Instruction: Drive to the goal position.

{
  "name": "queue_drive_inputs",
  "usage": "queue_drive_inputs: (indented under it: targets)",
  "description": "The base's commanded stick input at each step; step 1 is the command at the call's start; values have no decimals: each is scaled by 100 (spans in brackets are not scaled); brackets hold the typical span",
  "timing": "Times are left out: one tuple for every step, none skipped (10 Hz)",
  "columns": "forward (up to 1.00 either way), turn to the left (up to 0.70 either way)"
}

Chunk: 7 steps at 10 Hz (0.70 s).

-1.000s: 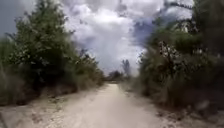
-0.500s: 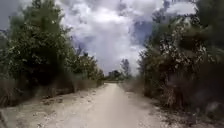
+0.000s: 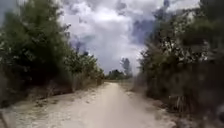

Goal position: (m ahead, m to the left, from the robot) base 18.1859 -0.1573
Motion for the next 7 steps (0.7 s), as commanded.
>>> queue_drive_inputs:
  targets:
    - [50,0]
    - [50,0]
    - [50,0]
    - [50,0]
    - [50,0]
    - [50,0]
    - [50,0]
